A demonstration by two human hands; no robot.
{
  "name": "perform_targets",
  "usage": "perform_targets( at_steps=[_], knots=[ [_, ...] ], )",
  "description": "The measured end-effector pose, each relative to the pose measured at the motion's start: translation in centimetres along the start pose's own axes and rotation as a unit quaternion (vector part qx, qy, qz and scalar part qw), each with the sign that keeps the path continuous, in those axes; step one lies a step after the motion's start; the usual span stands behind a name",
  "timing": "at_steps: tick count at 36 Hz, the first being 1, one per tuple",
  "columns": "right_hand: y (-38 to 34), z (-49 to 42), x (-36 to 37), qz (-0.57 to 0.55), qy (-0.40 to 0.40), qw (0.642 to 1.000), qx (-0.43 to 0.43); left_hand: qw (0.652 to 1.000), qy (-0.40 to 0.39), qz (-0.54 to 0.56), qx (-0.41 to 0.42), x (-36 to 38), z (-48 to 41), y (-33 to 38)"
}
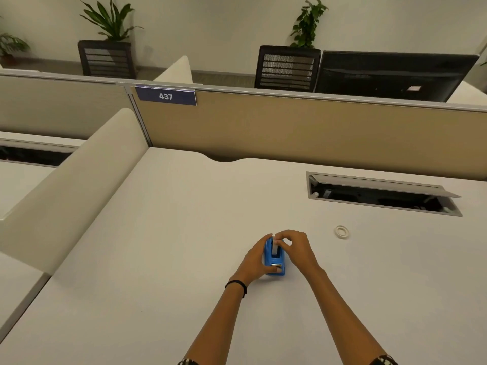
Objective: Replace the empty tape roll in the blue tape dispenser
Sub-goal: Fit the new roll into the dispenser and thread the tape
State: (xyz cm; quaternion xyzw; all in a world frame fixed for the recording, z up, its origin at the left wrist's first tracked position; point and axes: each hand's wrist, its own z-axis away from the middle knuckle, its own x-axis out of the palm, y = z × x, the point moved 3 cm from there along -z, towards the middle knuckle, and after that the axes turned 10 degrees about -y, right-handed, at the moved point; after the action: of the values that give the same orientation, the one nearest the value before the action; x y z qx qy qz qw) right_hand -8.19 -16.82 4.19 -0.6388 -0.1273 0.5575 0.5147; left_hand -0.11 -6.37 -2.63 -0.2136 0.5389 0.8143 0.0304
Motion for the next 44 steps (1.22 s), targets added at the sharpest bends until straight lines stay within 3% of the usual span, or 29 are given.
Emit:
perform_targets(
  at_steps=[17, 29, 39, 44],
  knots=[
    [-0.3, 0.3, 0.8, 0.086, -0.026, 0.996, 0.017, 1.0, -0.001, 0.015, 0.005, -0.1, 0.5, 0.6],
    [0.1, -0.1, 0.5, 0.058, -0.055, 0.996, 0.036, 1.0, -0.006, 0.023, 0.002, -0.1, 0.6, 0.6],
    [0.8, 0.2, 1.3, -0.042, -0.061, 0.99, 0.123, 1.0, -0.005, 0.024, -0.008, -0.1, 0.7, 0.9],
    [-0.6, 0.8, 0.8, -0.015, -0.052, 0.996, 0.068, 1.0, -0.017, 0.01, -0.006, -0.3, 0.8, 0.9]
  ],
)
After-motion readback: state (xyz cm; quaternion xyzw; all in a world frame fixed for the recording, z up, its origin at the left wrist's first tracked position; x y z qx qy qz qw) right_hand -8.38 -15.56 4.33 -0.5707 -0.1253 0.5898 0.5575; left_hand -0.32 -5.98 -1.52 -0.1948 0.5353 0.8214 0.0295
